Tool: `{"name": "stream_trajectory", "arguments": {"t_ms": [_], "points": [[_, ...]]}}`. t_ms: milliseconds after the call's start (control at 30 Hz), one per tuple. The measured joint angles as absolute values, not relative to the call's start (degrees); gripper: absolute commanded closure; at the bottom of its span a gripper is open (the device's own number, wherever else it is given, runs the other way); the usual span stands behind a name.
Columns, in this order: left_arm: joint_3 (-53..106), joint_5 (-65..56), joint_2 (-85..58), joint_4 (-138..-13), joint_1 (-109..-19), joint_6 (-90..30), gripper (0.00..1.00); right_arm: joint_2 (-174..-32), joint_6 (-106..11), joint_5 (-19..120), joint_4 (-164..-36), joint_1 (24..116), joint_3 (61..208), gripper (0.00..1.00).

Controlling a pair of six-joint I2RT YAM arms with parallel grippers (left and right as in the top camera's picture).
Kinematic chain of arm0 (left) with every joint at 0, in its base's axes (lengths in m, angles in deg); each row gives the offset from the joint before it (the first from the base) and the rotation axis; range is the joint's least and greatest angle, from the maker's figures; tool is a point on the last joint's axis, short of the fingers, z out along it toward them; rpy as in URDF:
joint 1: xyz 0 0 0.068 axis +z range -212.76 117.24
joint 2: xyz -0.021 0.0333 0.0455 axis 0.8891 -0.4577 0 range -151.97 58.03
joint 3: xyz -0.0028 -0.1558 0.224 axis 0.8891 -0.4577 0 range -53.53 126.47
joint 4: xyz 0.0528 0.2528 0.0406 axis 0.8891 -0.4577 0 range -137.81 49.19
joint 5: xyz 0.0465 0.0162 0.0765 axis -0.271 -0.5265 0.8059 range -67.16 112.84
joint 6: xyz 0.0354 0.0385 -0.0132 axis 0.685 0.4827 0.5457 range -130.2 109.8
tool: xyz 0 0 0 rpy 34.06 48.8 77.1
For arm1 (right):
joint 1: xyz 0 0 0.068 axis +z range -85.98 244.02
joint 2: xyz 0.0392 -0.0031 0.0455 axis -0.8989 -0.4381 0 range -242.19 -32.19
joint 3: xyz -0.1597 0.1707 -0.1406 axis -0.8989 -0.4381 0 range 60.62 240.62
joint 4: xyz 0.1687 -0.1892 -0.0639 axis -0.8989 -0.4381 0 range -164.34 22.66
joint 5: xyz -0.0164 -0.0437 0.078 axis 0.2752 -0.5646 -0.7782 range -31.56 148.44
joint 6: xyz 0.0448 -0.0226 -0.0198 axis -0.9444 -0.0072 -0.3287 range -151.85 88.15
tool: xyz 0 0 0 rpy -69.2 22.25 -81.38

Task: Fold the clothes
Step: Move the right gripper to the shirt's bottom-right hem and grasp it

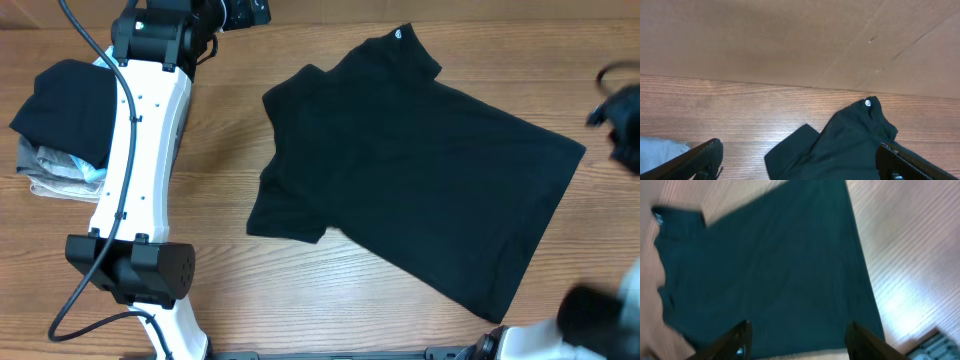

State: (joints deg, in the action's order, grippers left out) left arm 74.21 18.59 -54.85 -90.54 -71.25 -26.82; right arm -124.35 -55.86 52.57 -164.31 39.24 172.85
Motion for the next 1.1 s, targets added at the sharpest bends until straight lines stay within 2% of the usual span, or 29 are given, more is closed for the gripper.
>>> {"name": "stream_trajectory", "arguments": {"t_ms": [167, 467, 767, 1100], "points": [[74.2, 18.6, -54.8, -90.5, -71.3, -26.8, 0.00, -104.0, -56.5, 51.7, -163.6, 40.2, 149.2, 0.39], [74.2, 18.6, -54.8, -90.5, -71.3, -26.8, 0.00, -90.8, -60.6, 46.8, -154.4, 40.2, 116.5, 0.39], [74.2, 18.6, -54.8, -90.5, -71.3, -26.8, 0.00, -93.1, -65.1, 43.9, -143.6, 40.2, 100.1, 0.43], [74.2, 18.6, -54.8, -90.5, -71.3, -26.8, 0.00, -94.0, -72.8, 43.4, -135.8, 40.2, 93.3, 0.49]]}}
